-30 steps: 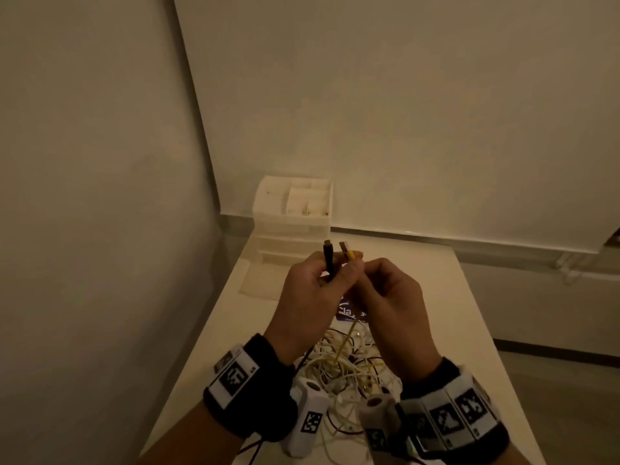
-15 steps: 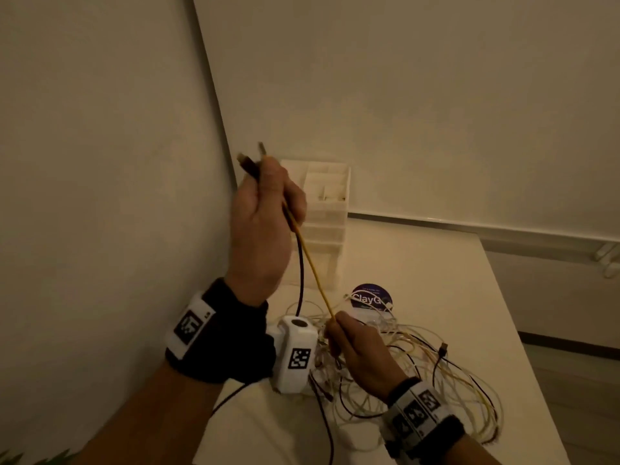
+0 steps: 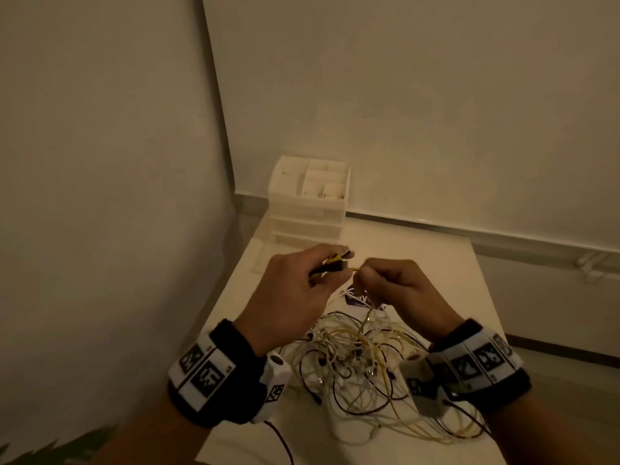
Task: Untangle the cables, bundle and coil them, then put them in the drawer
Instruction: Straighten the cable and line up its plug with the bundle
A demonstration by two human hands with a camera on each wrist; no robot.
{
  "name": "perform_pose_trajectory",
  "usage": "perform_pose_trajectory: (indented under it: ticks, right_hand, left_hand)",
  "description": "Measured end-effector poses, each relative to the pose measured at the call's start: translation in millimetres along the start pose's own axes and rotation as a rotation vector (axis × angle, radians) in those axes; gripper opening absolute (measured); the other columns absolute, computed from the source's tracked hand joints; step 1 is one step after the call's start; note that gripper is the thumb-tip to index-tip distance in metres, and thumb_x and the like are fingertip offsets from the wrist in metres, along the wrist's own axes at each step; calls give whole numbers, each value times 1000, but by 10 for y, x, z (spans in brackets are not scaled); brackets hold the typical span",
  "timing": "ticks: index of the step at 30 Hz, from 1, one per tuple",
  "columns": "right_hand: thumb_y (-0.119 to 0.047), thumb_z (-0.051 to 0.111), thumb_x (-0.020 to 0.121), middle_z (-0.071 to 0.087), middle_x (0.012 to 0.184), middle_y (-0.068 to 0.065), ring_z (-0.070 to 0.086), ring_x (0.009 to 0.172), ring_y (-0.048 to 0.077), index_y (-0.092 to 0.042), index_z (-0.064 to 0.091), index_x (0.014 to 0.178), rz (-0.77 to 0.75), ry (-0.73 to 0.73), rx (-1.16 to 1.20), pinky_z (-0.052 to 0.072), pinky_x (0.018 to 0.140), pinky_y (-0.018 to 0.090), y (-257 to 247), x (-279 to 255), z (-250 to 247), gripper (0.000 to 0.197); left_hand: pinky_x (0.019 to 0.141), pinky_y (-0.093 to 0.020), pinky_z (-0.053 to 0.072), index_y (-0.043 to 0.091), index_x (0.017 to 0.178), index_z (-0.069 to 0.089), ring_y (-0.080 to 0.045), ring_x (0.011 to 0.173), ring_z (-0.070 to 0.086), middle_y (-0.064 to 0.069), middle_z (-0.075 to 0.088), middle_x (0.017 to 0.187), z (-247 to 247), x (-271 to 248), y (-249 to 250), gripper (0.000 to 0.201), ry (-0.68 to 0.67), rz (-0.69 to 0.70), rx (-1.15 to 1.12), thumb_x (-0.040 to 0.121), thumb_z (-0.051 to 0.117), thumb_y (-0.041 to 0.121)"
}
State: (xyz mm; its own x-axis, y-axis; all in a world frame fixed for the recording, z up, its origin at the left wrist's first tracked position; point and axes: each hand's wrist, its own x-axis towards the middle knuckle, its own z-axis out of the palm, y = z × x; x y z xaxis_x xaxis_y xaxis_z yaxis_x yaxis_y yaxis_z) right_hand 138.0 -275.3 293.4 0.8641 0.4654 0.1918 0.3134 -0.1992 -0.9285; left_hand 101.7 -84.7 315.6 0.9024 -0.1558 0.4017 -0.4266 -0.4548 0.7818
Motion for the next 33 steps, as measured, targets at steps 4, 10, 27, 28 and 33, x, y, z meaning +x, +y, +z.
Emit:
perform_pose_trajectory:
  ticks: [4, 10, 27, 28, 33]
  right_hand:
    - [-22, 48, 92, 36, 67, 32, 29, 59, 39, -7, 63, 75, -6, 18, 127, 25, 57, 45, -173, -6, -23, 28]
    - [-26, 45, 97, 43, 66, 21, 37, 59, 24, -13, 60, 75, -12, 171, 87, 32, 59, 38, -144, -129, 82, 30]
    - [-20, 43, 102, 47, 53, 3, 47, 51, 20, -13, 60, 79, 283, 408, -35, 47, 57, 45, 1264, -282, 338, 29]
    - [-20, 42, 102, 44, 52, 3, 44, 49, 20, -13, 60, 79, 283, 447, 38, 44, 54, 43, 1181, -249, 297, 31]
    - [-19, 42, 102, 33, 51, 0, 29, 46, 14, -4, 62, 83, 197, 402, 340, 28, 50, 30, 614, -114, 159, 31]
  left_hand:
    - [63, -5, 38, 19, 103, 71, 9, 68, 57, 23, 60, 74, 106, 91, 48, 14, 22, 124, 36, 93, 62, 18]
    - [49, -6, 28, 18, 69, 55, 5, 48, 47, 18, 45, 48, 175, 166, 69, 26, 94, 204, 114, 94, 59, 17]
    - [50, -9, 31, 14, 85, 66, 1, 47, 48, 13, 49, 49, -542, 246, 8, 26, 550, 38, 107, 98, 51, 30]
    - [51, -8, 32, 11, 95, 67, 0, 50, 48, 13, 48, 52, -540, 212, -24, 21, 568, 24, 178, 97, 54, 28]
    - [53, -3, 32, 7, 114, 66, -1, 50, 42, 10, 51, 53, -479, 89, 75, 25, 746, 130, 247, 90, 66, 14]
